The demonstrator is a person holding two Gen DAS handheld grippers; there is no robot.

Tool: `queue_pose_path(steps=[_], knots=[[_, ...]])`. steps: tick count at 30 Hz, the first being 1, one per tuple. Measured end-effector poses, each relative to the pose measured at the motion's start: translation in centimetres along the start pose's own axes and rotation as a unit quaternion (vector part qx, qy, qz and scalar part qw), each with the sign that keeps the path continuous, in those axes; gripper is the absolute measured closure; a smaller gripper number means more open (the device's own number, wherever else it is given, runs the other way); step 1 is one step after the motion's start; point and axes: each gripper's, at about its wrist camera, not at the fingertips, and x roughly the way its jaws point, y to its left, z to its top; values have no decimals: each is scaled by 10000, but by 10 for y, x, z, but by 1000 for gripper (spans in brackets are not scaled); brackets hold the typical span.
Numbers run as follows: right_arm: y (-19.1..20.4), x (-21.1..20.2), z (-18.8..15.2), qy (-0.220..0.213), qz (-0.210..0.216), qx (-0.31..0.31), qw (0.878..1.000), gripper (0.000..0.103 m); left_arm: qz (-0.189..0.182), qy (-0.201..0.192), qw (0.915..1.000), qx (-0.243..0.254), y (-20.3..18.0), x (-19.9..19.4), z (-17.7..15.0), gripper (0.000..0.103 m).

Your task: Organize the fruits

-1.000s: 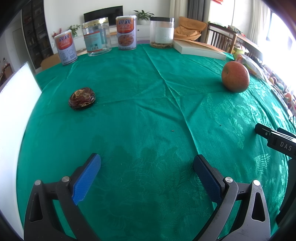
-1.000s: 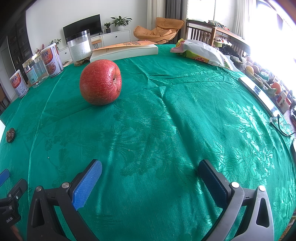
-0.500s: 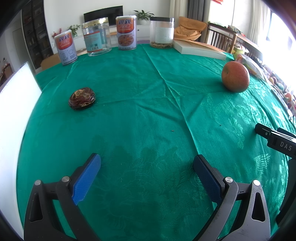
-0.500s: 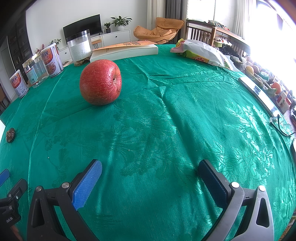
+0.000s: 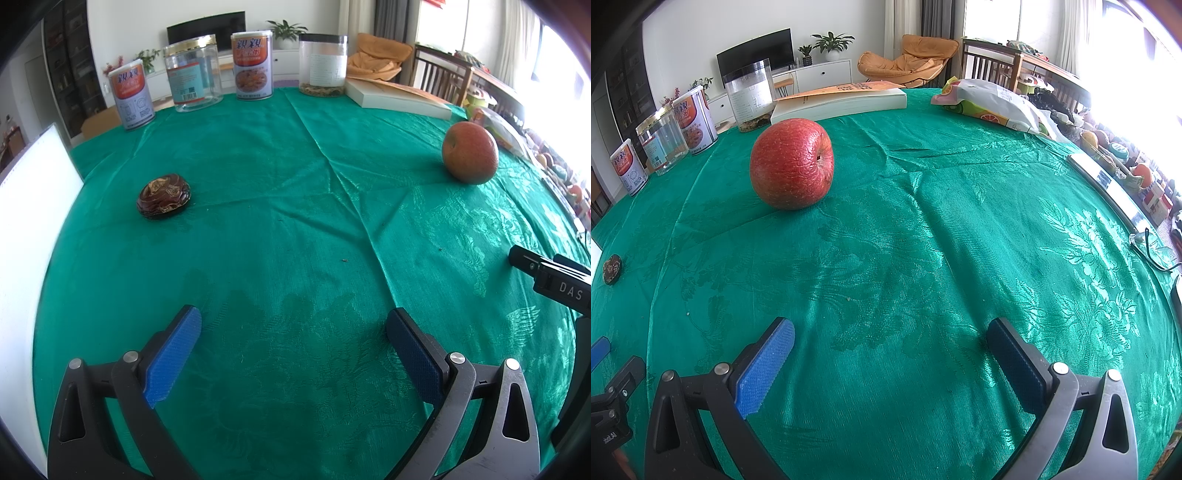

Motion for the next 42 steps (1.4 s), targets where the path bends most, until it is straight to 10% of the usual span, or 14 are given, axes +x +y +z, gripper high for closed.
queue_pose_path(steps=[25,35,39,42], knots=[[0,0,0,-1,1,1,10000,0,-237,6,9997,-87,6,-3,-2,2],[0,0,0,-1,1,1,10000,0,-411,241,9800,-1930,133,30,58,4],[0,0,0,-2,2,2,10000,0,-91,213,9919,-1246,119,51,78,5],[0,0,0,-2,2,2,10000,0,521,38,9969,-595,97,53,76,33]])
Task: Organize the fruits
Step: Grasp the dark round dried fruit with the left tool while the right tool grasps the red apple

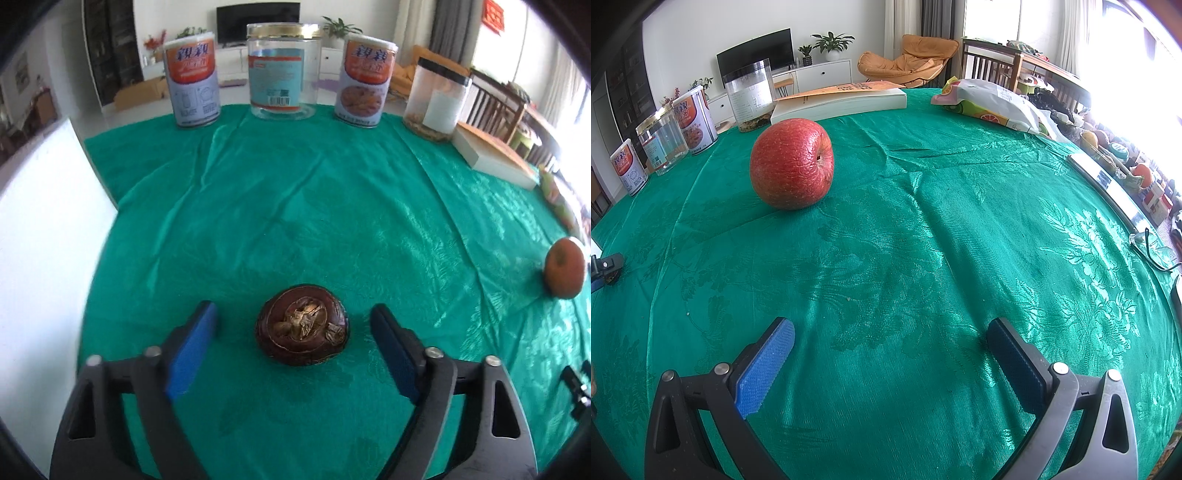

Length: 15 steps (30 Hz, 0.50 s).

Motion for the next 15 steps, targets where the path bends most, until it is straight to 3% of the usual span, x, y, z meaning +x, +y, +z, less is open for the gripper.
queue_pose_path(steps=[1,2,7,8,10,12,15], knots=[[0,0,0,-1,0,-1,10000,0,-151,-103,9998,51,-2,-4,-3,51],[0,0,0,0,-1,-2,10000,0,-147,-147,9997,102,-5,-6,-5,56],[3,5,10,163,65,-68,9998,0,-407,-125,9991,-22,-2,-21,-18,57],[3,6,18,255,253,-67,9993,6,-482,-106,9987,-85,1,-25,-22,57],[2,-6,38,3,628,40,9980,16,-562,-82,9981,-224,4,-31,-28,57],[10,-12,64,-162,888,83,9959,15,-591,-72,9977,-309,4,-36,-34,57],[35,7,100,215,1085,3,9939,13,-640,-89,9972,-367,-1,-44,-39,57]])
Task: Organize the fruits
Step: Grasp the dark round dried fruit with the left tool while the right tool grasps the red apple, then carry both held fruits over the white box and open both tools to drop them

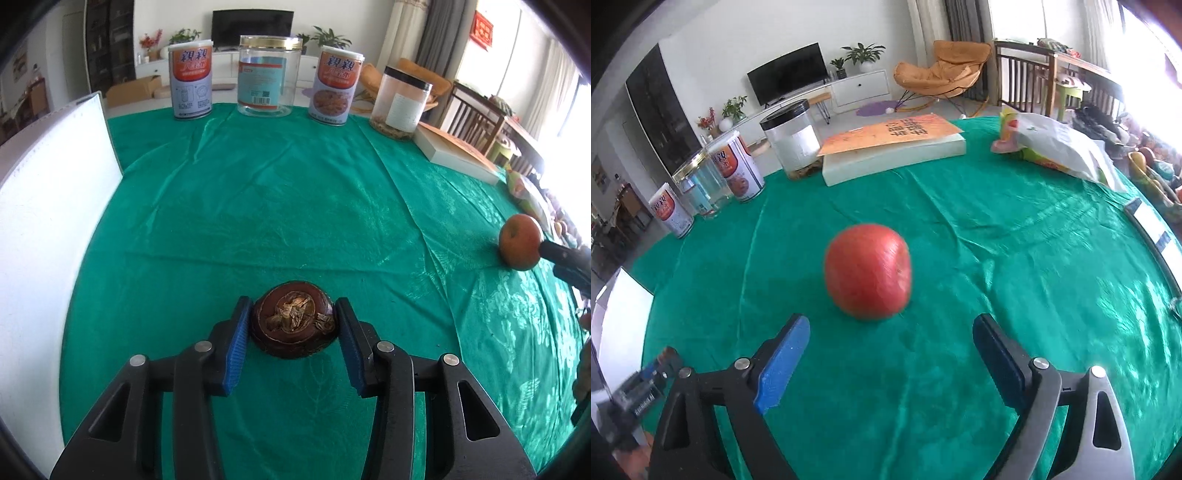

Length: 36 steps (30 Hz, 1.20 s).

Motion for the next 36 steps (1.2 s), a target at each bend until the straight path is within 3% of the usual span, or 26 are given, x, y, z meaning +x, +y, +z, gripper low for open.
queue_pose_path(steps=[3,5,8,10,13,17,19,21,23,25,27,30,34,36], knots=[[10,35,19,503,-424,20,9978,15,-105,-38,9999,16,-5,-13,1,57],[0,44,21,696,-291,346,9966,41,-212,-56,9998,28,-6,-26,-2,57],[-11,27,9,660,-299,466,9963,42,-545,-78,9985,-66,-1,-55,-9,57],[-16,7,-8,664,136,550,9962,42,-1007,-74,9947,-206,3,-80,-17,57],[-5,-26,-36,784,1173,750,9872,42,-1783,-51,9831,-422,12,-127,-30,57],[72,-72,-67,997,2410,351,9647,43,-2577,-229,9626,-805,51,-207,-33,57],[134,-96,-79,1071,2979,-131,9485,43,-2417,-617,9642,-901,82,-250,-29,57],[201,-119,-92,1138,3440,-694,9295,43,-1982,-948,9694,-1092,122,-282,-26,57],[268,-139,-110,1188,3766,-1313,9093,43,-1380,-1081,9760,-1289,165,-298,-27,57],[329,-150,-130,1227,3892,-1915,8926,43,-712,-966,9807,-1544,210,-292,-31,57],[384,-150,-151,1273,3756,-2492,8835,43,-9,-646,9821,-1771,252,-268,-37,57],[446,-134,-188,1374,3298,-3320,8730,43,546,9,9756,-2126,302,-222,-51,57],[485,-103,-220,1346,2437,-4030,8718,43,779,611,9675,-2327,328,-182,-65,57],[494,-90,-228,1412,2187,-4186,8701,42,849,707,9659,-2344,331,-177,-71,52]])
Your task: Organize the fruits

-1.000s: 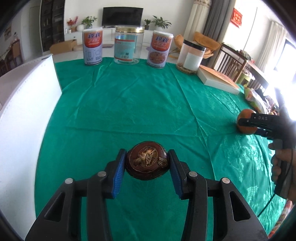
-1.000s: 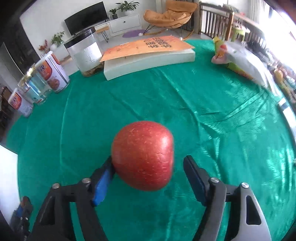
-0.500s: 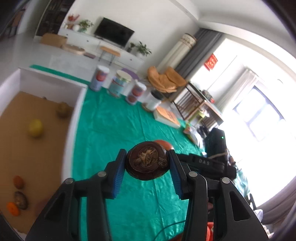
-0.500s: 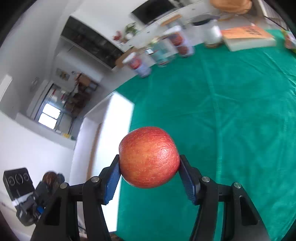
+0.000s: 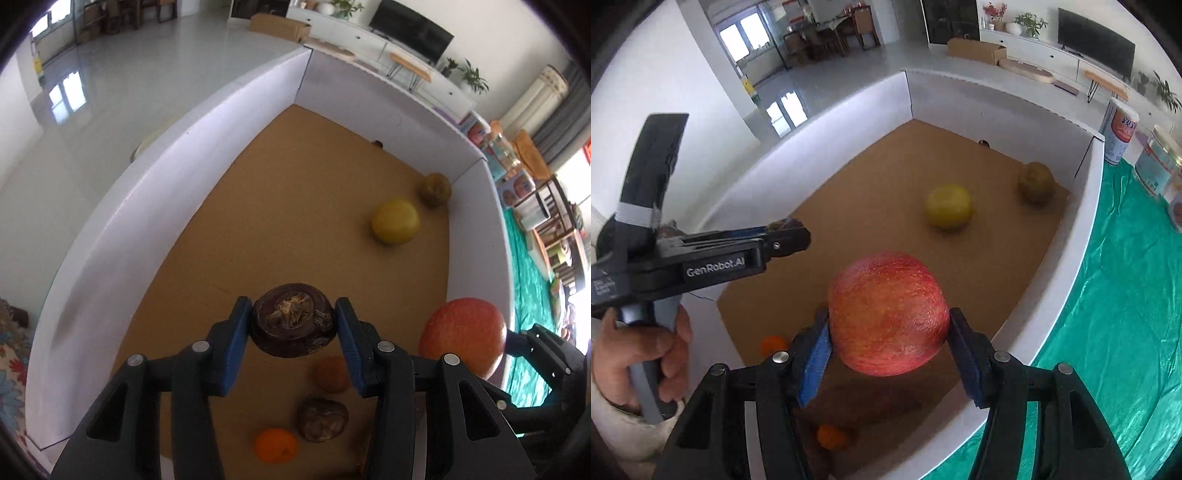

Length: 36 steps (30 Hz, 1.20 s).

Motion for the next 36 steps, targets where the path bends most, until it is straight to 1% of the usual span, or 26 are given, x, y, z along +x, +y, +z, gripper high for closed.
queue_pose_path(steps=[1,2,3,5,6,7,8,9,10,11,12,13,14,15,16,18,19,20,22,24,27,31,36], knots=[[-2,1,1,-28,-18,40,10000,42,1,4,10000,32,-2,1,-1,43],[-10,-4,1,-189,42,127,9997,41,1,-45,10000,67,-1,-2,-4,35],[-15,-12,2,-344,86,246,9991,41,35,-149,9998,117,-3,-7,-5,32],[-23,-34,4,-638,118,498,9967,40,155,-516,9981,294,-13,-27,-9,25],[-27,-49,4,-822,116,586,9948,39,274,-730,9961,415,-19,-39,-10,22],[-30,-65,3,-1003,81,639,9929,35,464,-985,9925,560,-27,-54,-13,16],[-33,-81,1,-1171,18,667,9909,27,700,-1282,9866,724,-37,-69,-18,8],[-38,-99,-3,-1322,-47,695,9888,23,949,-1605,9785,878,-47,-85,-24,5],[-40,-114,-6,-1437,-98,730,9869,17,1204,-1936,9684,1014,-57,-101,-31,4],[-41,-127,-12,-1521,-105,764,9853,13,1423,-2225,9582,1096,-66,-113,-39,4],[-41,-136,-19,-1568,-91,801,9843,11,1574,-2415,9517,1060,-71,-124,-45,3],[-40,-140,-23,-1569,-82,848,9839,8,1766,-2479,9475,979,-76,-130,-53,1],[-39,-143,-32,-1549,-84,908,9837,7,1875,-2531,9443,950,-79,-134,-60,1],[-36,-146,-43,-1515,-84,972,9836,6,1882,-2577,9434,898,-81,-136,-66,1],[-34,-144,-51,-1450,-80,1025,9841,6,1828,-2516,9464,871,-81,-134,-71,1],[-24,-135,-69,-1262,-75,1095,9859,6,1629,-2109,9592,949,-81,-124,-74,1],[-19,-132,-77,-1163,-78,1123,9868,6,1569,-1923,9633,1025,-80,-121,-77,1],[-13,-128,-84,-1076,-72,1138,9876,6,1562,-1831,9648,1062,-78,-120,-79,1],[-1,-120,-92,-972,-86,1149,9886,7,1592,-1795,9654,1019,-74,-117,-82,1],[9,-117,-97,-954,-196,1086,9893,6,1561,-1714,9684,916,-67,-116,-84,1],[18,-113,-92,-922,-426,923,9905,6,1454,-1664,9724,748,-53,-117,-82,1],[24,-111,-89,-896,-524,870,9908,6,1507,-1694,9723,569,-39,-119,-81,1],[33,-110,-87,-856,-611,794,9913,6,1577,-1630,9724,548,-35,-113,-81,1]])
